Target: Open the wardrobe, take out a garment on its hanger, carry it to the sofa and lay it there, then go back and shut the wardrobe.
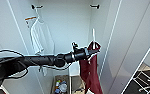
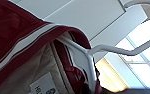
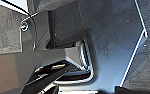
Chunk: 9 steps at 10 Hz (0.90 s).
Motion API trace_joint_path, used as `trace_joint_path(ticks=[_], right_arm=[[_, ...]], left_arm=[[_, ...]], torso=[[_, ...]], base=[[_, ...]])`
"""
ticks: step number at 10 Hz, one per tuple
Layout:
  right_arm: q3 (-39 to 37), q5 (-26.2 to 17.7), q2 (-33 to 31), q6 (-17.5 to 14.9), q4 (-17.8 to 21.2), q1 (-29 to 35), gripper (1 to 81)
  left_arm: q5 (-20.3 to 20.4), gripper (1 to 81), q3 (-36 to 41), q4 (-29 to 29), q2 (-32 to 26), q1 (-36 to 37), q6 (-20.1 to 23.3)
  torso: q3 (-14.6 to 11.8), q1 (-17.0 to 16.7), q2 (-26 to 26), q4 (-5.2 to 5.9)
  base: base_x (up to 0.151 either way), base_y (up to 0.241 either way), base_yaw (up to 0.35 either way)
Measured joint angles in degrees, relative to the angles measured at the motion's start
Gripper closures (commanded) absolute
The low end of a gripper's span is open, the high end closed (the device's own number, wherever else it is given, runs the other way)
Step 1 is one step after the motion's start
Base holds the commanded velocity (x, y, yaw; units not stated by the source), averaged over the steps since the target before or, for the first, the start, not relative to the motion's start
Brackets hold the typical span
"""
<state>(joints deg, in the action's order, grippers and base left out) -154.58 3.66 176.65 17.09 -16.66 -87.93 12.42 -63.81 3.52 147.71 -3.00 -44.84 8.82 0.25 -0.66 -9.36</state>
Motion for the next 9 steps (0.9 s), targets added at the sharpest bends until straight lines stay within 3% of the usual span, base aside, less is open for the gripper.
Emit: trace_joint_path(ticks=[9], right_arm=[[0.00,0.37,0.02,0.02,0.00,0.26,1.0]], left_arm=[[-0.41,81.1,1.43,0.11,-1.10,-0.38,-0.39]], torso=[[0.00,0.02,0.00,0.00]], base=[[-0.095,0.000,0.000]])
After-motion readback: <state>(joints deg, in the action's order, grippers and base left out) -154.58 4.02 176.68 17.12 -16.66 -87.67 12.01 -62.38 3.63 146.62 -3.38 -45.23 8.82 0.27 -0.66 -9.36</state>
